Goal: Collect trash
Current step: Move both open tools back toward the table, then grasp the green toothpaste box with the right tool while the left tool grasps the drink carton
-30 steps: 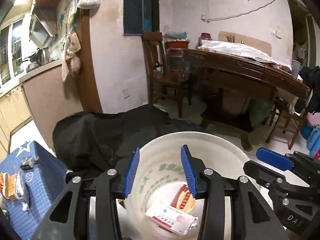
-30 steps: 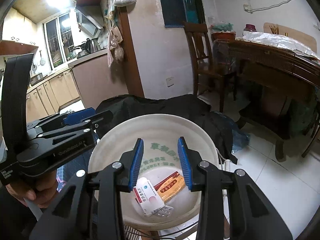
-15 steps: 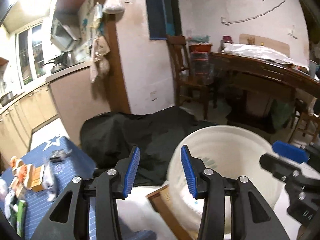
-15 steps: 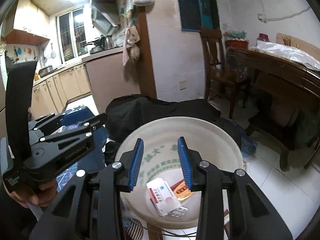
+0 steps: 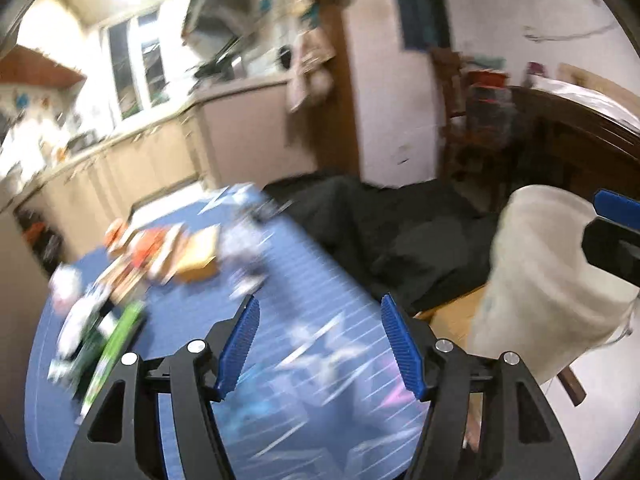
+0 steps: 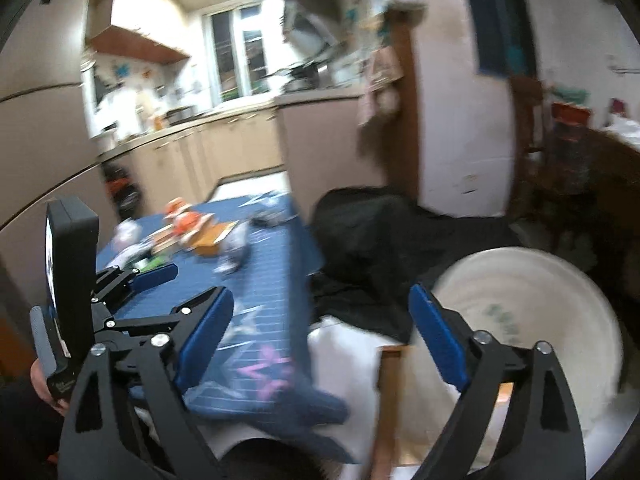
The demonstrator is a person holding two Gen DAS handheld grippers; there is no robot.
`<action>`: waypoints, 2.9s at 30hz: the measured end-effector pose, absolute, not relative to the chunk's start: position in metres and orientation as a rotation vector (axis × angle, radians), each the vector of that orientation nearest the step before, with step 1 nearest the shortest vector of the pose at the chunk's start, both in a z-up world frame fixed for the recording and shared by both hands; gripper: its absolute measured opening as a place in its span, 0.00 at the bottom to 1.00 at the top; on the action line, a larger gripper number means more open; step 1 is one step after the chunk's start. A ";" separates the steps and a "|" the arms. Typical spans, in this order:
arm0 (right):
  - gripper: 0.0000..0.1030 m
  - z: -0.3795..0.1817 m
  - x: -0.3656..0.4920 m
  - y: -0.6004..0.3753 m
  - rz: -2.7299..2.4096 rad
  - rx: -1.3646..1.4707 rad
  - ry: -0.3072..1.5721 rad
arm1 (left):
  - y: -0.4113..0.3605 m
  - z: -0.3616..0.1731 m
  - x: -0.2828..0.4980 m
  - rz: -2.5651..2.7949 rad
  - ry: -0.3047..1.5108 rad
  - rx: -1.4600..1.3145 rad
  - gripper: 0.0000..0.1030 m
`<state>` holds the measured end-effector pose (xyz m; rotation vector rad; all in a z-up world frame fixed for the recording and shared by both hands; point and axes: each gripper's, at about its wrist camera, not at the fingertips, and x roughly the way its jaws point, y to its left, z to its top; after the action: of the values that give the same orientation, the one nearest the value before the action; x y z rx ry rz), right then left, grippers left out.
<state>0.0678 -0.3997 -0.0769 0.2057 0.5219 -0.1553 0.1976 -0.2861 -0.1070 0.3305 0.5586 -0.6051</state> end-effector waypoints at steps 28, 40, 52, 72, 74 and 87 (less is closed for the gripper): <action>0.46 -0.183 0.311 -0.178 0.475 0.649 0.936 | 0.021 -0.112 0.306 -0.194 0.617 0.189 0.63; 0.14 -0.179 0.295 -0.193 0.482 0.630 0.901 | -0.022 -0.120 0.293 -0.369 0.504 0.474 0.70; 0.12 -0.166 0.223 -0.280 0.332 0.611 0.816 | -0.110 -0.174 0.278 -0.388 0.378 0.975 0.71; 0.12 -0.172 0.193 -0.301 0.351 0.654 0.784 | -0.120 -0.182 0.336 -0.340 0.560 0.834 0.22; 0.12 -0.169 0.190 -0.300 0.345 0.637 0.775 | -0.113 -0.168 0.326 -0.367 0.569 0.748 0.22; 0.12 -0.146 0.171 -0.286 0.274 0.455 0.730 | -0.091 -0.107 0.269 -0.499 0.627 0.264 0.19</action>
<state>0.1709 -0.2858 -0.1465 0.4548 0.7300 0.2741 0.2690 -0.0907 -0.1073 0.2635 0.6268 -0.4995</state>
